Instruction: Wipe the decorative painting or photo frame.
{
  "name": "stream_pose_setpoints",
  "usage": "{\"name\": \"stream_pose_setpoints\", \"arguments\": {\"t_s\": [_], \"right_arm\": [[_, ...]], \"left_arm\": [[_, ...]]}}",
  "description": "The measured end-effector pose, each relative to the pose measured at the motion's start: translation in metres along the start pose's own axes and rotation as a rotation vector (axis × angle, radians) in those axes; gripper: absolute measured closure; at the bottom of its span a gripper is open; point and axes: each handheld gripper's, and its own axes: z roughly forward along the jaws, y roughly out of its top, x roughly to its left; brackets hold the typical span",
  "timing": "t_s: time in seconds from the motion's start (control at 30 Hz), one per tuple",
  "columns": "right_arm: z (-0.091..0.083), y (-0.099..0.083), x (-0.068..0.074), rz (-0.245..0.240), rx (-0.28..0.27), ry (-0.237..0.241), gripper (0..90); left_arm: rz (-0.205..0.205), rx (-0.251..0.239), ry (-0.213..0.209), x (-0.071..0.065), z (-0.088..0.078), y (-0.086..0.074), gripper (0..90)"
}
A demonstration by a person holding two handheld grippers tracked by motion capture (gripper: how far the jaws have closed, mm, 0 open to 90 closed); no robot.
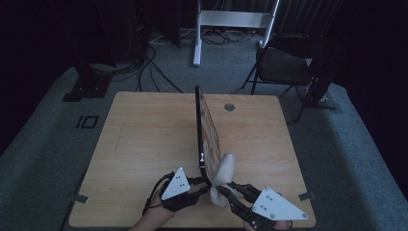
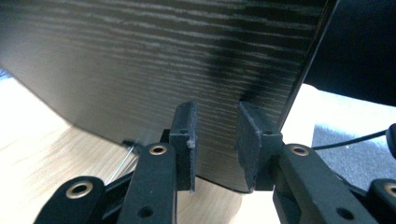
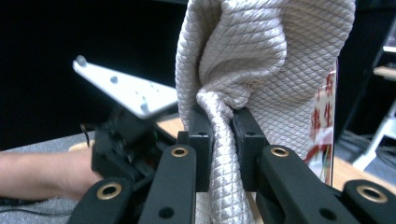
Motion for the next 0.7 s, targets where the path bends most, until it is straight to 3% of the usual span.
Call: {"name": "stream_pose_setpoints", "arguments": {"t_s": [0.3,0.5,0.7], "right_arm": [[0.011,0.01,0.005,-0.061,-0.008,-0.033,80.1],[0.009,-0.004,0.007,-0.074,0.017,-0.052,80.3],[0.007,-0.023,0.003,-0.051,0.07,-0.053,80.2]], "left_arm": [[0.004,-0.001,0.0,0.0,0.004,0.002,68.0],[0.007,0.004,-0.005,0.0,0.003,0.003,68.1],[0.01,0.003,-0.002,0.0,0.004,0.004,68.2]]}}
